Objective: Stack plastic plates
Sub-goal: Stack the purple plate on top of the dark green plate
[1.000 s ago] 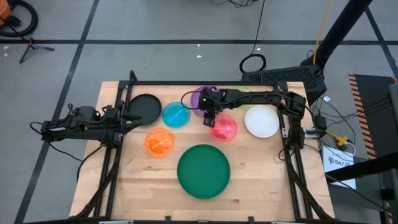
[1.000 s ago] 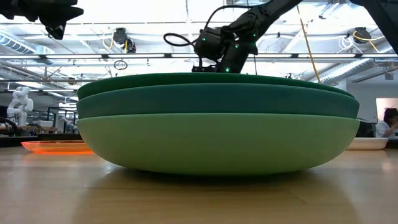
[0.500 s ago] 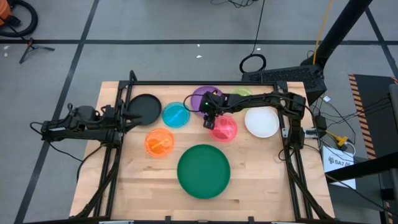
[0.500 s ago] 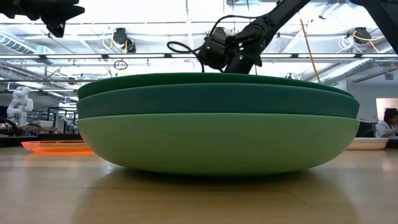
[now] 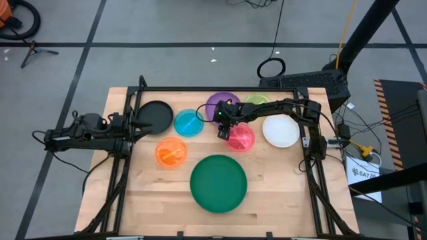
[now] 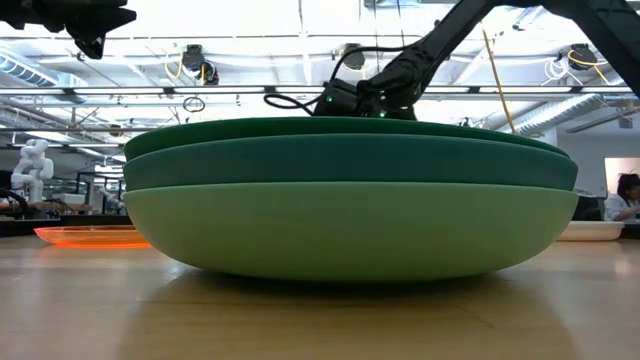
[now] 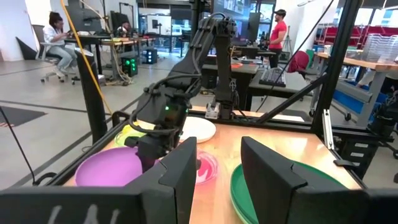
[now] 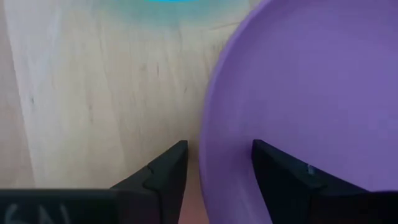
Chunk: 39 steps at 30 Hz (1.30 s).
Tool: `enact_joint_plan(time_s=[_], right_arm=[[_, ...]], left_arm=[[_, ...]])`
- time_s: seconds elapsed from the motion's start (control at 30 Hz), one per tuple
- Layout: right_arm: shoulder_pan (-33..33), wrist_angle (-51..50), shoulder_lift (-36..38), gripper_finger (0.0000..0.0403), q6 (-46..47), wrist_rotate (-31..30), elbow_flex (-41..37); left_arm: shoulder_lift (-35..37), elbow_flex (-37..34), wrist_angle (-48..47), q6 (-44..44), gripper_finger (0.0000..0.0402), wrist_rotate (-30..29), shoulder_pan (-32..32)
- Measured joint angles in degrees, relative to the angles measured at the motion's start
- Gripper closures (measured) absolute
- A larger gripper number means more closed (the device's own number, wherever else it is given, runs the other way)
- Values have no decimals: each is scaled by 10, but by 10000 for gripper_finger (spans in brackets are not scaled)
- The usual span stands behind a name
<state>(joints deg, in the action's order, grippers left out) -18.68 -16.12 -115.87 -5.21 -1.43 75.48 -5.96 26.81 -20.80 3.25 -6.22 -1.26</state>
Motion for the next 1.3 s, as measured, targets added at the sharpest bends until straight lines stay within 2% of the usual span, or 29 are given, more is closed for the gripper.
enact_joint_plan(time_s=[0.2,0.47,0.63,0.8,1.07,1.3], right_arm=[[0,14,-1,253,-4,-1,0],[0,13,0,344,-31,-1,0],[3,14,1,390,-70,-23,12],[20,0,13,394,-109,-82,34],[55,-46,77,398,-116,-91,61],[138,-85,136,399,-85,-88,62]], left_arm=[[0,0,0,0,270,0,0],[0,0,-4,3,270,0,0],[0,0,-5,5,270,0,0],[0,0,-5,5,270,0,0],[0,0,0,2,270,0,0],[0,0,0,5,270,-6,0]])
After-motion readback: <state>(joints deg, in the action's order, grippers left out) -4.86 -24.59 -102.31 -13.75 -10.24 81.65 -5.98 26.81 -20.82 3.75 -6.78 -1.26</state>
